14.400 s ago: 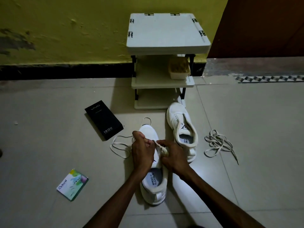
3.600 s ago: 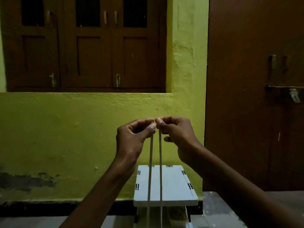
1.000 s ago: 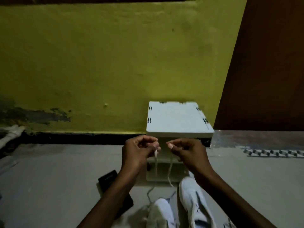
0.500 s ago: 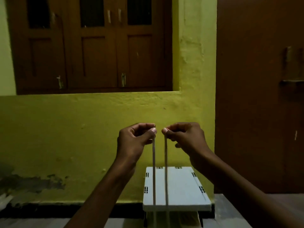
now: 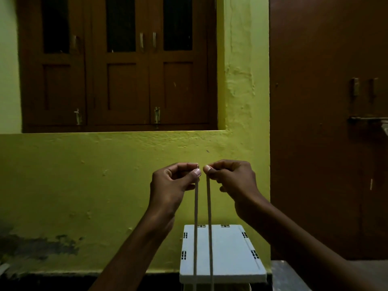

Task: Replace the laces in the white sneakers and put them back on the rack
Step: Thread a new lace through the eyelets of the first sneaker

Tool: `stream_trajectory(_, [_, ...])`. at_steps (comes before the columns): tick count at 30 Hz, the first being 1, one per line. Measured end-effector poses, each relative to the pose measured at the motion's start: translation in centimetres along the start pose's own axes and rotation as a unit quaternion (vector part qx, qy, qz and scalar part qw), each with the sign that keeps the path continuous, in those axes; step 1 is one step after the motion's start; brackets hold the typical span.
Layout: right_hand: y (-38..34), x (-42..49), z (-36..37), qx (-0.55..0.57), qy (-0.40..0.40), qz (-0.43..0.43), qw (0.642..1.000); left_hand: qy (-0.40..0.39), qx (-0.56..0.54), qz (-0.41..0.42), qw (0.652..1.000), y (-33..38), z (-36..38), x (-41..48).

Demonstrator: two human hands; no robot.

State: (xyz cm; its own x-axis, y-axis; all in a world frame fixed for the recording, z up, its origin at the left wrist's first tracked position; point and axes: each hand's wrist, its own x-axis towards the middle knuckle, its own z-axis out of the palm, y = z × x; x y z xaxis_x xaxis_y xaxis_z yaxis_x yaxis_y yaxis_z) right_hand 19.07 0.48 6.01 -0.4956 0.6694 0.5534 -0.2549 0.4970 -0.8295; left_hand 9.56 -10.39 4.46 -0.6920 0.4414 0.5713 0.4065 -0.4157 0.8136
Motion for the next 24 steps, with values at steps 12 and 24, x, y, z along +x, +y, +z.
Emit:
stream_trajectory(12, [2.5,-2.7,-0.7,0.007,-0.014,0.025,1.0,-0.02,-0.03,-0.038,0.999,-2.2,-0.3,-2.1])
stream_trajectory(24, [22.2,-18.8,-0.6,-0.132,-0.163,0.264,0.941,-0.199,0.263,-0.204,0.922,-20.0,-4.7,-16.8])
